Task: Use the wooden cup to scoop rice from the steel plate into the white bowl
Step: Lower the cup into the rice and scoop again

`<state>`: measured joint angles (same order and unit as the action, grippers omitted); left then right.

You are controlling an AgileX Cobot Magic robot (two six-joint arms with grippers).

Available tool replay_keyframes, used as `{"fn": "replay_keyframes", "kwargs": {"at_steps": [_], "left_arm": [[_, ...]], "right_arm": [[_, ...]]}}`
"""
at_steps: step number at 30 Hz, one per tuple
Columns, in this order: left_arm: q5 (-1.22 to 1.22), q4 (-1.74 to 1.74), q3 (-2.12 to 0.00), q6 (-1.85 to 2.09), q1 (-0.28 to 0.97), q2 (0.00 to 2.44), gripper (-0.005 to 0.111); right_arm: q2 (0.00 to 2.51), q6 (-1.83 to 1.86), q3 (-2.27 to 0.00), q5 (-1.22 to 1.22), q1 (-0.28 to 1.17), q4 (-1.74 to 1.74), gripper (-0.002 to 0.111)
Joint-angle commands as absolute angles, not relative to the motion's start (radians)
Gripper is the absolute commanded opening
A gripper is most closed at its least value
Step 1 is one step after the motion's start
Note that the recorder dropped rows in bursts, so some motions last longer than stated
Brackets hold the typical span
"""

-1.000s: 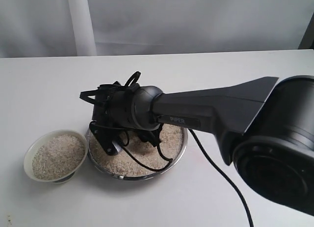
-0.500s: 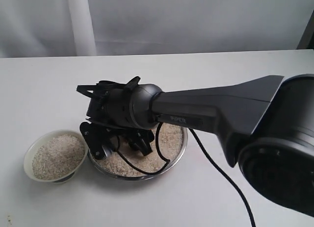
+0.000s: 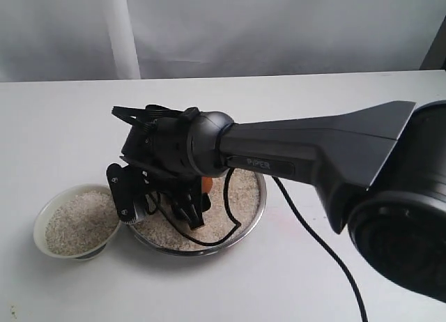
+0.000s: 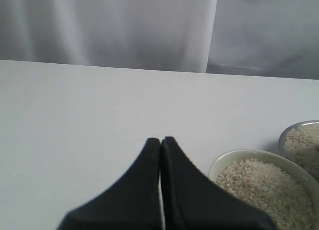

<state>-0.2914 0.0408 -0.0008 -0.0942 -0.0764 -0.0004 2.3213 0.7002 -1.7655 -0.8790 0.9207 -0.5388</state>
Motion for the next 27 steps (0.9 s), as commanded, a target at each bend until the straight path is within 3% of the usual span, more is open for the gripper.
{"fn": "replay_keyframes", "kwargs": {"at_steps": [1, 19, 27], "left_arm": [[-0.284, 0.044, 0.000, -0.096, -0.070, 0.000, 0.000], [-0.284, 0.044, 0.000, -0.096, -0.070, 0.000, 0.000], [-0.284, 0.044, 0.000, -0.096, -0.070, 0.000, 0.000]], "right_arm": [[2.307, 0.678, -1.770, -0.867, 0.905, -0.444, 0.000], [2.255, 0.596, -1.757, -0.836, 0.838, -0.247, 0.000], [2.181, 0.597, -1.590, -0.607, 0.798, -0.178, 0.000]]}}
